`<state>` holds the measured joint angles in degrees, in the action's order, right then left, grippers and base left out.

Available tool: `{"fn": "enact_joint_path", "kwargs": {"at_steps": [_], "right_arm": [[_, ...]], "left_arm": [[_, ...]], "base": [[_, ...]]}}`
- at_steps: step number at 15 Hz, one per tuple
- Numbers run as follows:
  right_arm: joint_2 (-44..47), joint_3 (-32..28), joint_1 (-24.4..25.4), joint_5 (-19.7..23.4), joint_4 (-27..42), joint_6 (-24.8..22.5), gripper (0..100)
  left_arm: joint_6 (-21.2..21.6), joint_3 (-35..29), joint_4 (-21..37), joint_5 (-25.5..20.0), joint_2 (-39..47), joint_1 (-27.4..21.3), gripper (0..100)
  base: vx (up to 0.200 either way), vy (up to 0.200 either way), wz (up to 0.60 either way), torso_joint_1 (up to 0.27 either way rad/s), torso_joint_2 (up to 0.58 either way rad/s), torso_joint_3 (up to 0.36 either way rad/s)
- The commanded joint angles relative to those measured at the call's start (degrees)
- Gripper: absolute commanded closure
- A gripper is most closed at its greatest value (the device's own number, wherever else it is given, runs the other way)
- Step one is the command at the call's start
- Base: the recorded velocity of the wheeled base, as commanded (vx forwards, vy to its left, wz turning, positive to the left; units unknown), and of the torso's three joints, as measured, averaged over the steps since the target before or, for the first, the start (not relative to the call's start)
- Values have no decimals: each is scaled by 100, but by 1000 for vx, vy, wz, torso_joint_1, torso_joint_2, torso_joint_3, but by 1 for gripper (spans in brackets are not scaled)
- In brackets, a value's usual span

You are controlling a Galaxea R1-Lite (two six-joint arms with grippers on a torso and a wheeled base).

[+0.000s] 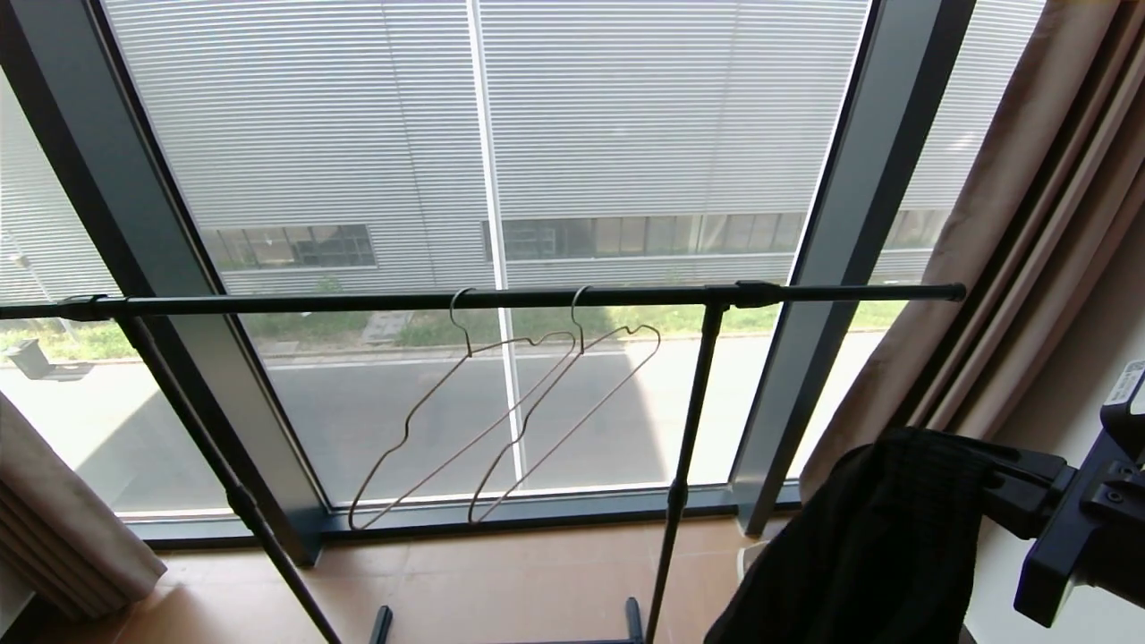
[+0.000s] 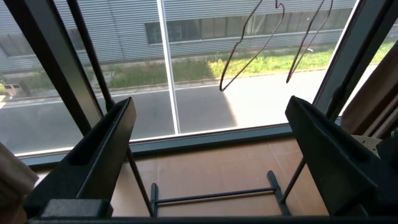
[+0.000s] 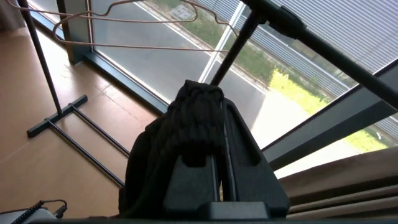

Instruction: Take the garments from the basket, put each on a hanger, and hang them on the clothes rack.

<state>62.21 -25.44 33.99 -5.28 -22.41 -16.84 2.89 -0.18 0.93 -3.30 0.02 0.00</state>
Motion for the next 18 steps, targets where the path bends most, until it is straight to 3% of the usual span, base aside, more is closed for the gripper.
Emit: {"fn": "enact_joint_path", "kwargs": {"at_steps": [1,3,8,14,18], "right_arm": [[11,4,3,1,-1,-4,100],[11,4,3,1,-1,-4,100],[11,13,3,1,-1,-4,100],[11,22,3,1,-1,-4,100],[-7,66,3,-8,-1,-162,100]], "left_arm": [[1,1,-5,-4,6,0,0],[1,1,-5,-4,6,0,0],[1,1,4,5,6,0,0],[10,1,4,5,6,0,0],[19,1,4,-4,15,0,0]], "base": [[0,200,0,2,2,2],[0,200,0,2,7,0],[-200,0,0,5,3,0],[0,167,0,-1,0,2],[0,0,0,0,0,0]]}}
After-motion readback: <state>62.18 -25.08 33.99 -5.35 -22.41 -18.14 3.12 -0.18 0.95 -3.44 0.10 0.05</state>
